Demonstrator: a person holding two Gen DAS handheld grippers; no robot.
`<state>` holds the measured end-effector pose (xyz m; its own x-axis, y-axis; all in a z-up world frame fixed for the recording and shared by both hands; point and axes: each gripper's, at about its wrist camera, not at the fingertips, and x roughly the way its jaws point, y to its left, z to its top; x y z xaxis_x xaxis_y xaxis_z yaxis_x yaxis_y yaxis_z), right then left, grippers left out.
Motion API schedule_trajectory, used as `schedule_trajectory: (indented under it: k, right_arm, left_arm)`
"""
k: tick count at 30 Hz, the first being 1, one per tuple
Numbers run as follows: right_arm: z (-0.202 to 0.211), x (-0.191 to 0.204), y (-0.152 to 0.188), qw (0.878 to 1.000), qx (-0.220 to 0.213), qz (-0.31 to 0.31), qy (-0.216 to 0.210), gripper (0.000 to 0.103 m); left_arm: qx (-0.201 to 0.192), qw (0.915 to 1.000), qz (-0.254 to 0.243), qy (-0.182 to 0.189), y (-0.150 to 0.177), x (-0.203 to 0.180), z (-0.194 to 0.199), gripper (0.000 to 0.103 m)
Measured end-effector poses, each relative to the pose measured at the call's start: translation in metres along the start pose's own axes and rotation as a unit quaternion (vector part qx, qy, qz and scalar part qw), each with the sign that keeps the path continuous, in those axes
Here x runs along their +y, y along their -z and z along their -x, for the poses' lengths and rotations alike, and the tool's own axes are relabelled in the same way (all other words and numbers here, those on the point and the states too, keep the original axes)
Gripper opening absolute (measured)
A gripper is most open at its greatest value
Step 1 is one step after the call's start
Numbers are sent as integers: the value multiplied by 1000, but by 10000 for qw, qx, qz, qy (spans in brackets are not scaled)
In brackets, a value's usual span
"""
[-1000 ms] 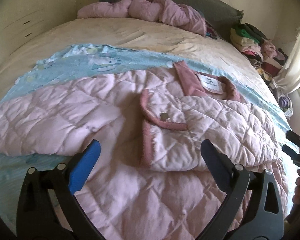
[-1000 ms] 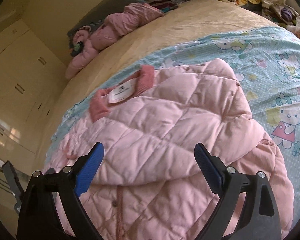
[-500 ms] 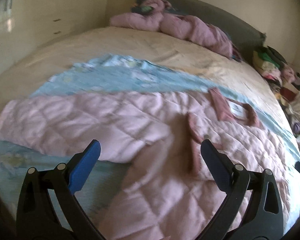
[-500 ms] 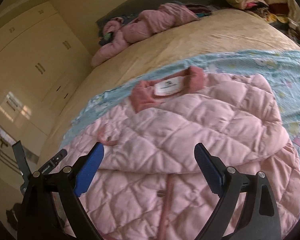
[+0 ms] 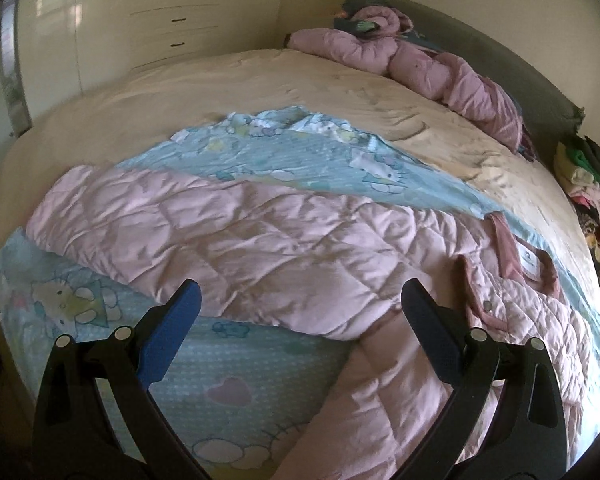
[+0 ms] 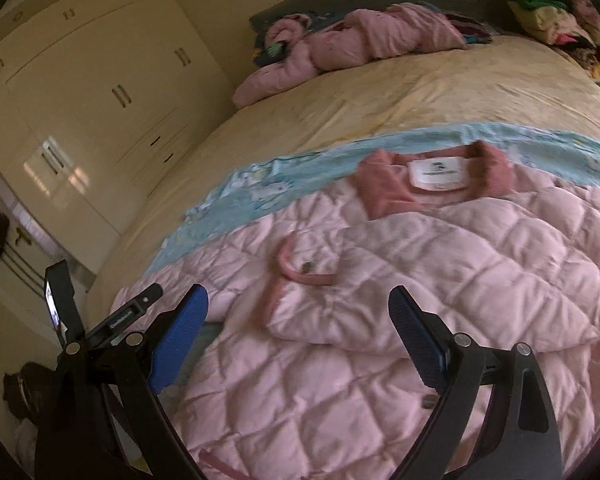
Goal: Fold large clothes
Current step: 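Move the left tool to the other sleeve and grasp its cuff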
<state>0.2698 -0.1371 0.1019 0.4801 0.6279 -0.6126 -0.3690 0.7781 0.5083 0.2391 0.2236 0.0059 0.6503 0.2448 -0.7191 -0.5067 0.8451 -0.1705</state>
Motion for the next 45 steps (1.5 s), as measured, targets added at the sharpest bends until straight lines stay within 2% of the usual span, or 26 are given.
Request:
schedule_trajectory:
  k: [14, 23, 33, 37, 41, 45]
  right_arm:
    - [-50, 71, 0, 9972, 325, 594, -323, 91]
    - [-95, 108, 12, 9901, 711, 1120, -459, 91]
    - [-141, 130, 34, 9798, 1210, 1438, -679, 91]
    - [-152, 129, 40, 9780, 1351, 1416, -726, 91]
    - [-159, 122, 44, 9785, 1444, 1258, -762, 91]
    - [-156, 111, 43, 9810, 1442, 1045, -772, 91]
  left_arm:
    - [14, 9985, 460, -292, -4, 40, -11, 94]
    - [-98, 9932, 1004, -575, -10, 82, -12, 94]
    - [218, 9796, 1834, -796, -10, 136, -41, 94]
    - [384, 9707, 2175, -943, -5, 155, -56, 94]
    - [517, 9622, 2534, -858, -2, 171, -73, 94]
    - [359, 9546, 2857, -764, -5, 184, -83, 94]
